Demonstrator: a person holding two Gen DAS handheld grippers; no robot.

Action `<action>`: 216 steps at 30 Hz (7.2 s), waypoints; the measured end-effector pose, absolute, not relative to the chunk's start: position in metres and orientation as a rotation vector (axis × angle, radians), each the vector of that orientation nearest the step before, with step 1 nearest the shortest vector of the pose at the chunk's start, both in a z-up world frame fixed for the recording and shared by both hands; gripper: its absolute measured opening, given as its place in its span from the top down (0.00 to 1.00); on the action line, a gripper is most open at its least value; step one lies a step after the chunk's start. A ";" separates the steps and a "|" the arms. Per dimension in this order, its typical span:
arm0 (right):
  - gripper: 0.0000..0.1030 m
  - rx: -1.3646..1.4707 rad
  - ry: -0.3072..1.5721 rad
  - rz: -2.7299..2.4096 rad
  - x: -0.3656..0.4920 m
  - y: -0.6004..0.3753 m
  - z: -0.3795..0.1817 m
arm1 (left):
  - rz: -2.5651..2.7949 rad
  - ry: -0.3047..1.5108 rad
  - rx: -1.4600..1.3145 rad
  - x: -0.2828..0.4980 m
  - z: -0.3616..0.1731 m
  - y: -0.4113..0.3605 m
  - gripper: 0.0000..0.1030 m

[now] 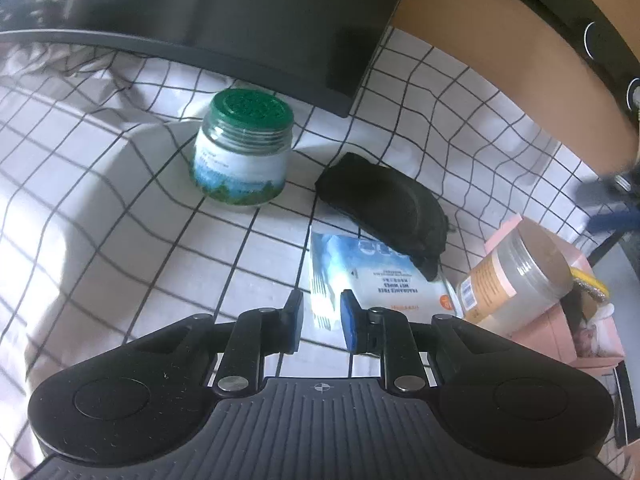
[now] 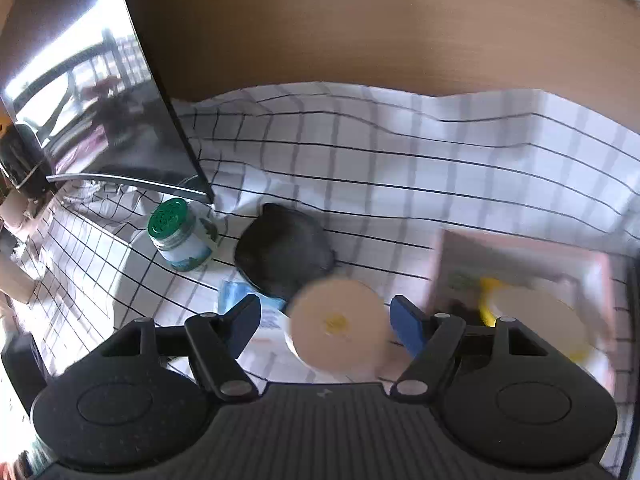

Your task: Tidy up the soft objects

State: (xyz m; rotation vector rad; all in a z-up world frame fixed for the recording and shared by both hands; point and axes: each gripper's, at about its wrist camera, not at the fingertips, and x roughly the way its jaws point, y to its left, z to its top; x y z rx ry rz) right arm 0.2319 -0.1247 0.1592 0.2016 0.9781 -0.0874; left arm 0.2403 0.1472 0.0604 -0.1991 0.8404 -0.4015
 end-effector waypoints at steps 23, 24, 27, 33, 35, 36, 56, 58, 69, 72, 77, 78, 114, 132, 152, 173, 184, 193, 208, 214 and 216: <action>0.67 0.056 1.387 -0.151 0.390 -0.056 0.044 | -0.383 0.893 -0.231 0.273 0.057 0.196 0.78; 0.76 0.047 1.394 -0.136 0.384 -0.054 0.045 | -0.383 0.892 -0.231 0.273 0.058 0.196 0.78; 0.83 0.076 1.404 -0.072 0.363 -0.049 0.053 | -0.391 0.889 -0.230 0.274 0.059 0.195 0.78; 0.75 0.186 1.356 0.121 0.323 -0.037 0.078 | -0.464 0.848 -0.246 0.282 0.066 0.193 0.78; 0.65 0.162 1.293 0.163 0.303 -0.031 0.084 | -0.482 0.815 -0.251 0.285 0.073 0.195 0.78; 0.59 0.133 1.252 0.168 0.293 -0.027 0.087 | -0.491 0.793 -0.248 0.287 0.079 0.194 0.78; 0.38 -0.071 0.996 -0.057 0.107 -0.047 0.056 | -0.797 0.948 0.179 0.339 0.056 0.041 0.89; 0.36 -0.231 0.922 -0.104 0.096 -0.040 0.053 | -0.791 0.965 0.155 0.342 0.054 0.041 0.89; 0.28 -0.283 0.877 -0.054 0.097 -0.039 0.044 | -0.827 1.084 0.009 0.293 0.058 0.079 0.87; 0.28 -0.287 0.873 -0.028 0.096 -0.038 0.043 | -0.756 0.900 0.135 0.272 0.075 0.083 0.87; 0.28 -0.320 0.873 -0.013 0.092 -0.031 0.041 | -0.640 0.652 0.474 0.256 0.080 0.063 0.83; 0.28 -0.320 0.877 -0.011 0.091 -0.031 0.041 | -0.642 0.639 0.509 0.256 0.079 0.059 0.82; 0.27 -0.293 0.924 -0.027 0.058 -0.042 0.045 | -0.660 1.090 -0.117 0.338 0.044 0.073 0.84; 0.25 0.095 0.958 0.001 0.095 -0.051 0.045 | -0.664 1.037 -0.235 0.238 0.051 0.137 0.81; 0.08 0.017 1.003 -0.133 0.135 -0.012 0.016 | -0.362 0.822 -0.509 0.303 0.057 0.191 0.81; 0.02 -0.010 0.929 -0.095 0.093 -0.028 0.017 | -0.484 0.930 -0.528 0.326 0.030 0.136 0.82; 0.00 -0.012 0.897 -0.088 0.089 -0.030 0.014 | -0.638 0.942 -0.173 0.215 0.050 0.162 0.84; 0.00 0.024 0.966 -0.166 0.117 -0.023 0.018 | -0.624 1.010 -0.338 0.225 0.038 0.145 0.85; 0.10 -0.034 1.044 0.010 0.096 -0.023 0.030 | -0.528 0.897 -0.322 0.188 0.058 0.183 0.88; 0.12 -0.024 1.014 0.007 0.066 -0.044 0.055 | -0.550 0.863 -0.392 0.165 0.074 0.188 0.88; 0.12 -0.018 0.991 -0.012 0.051 -0.057 0.067 | -0.590 0.845 -0.398 0.155 0.086 0.185 0.88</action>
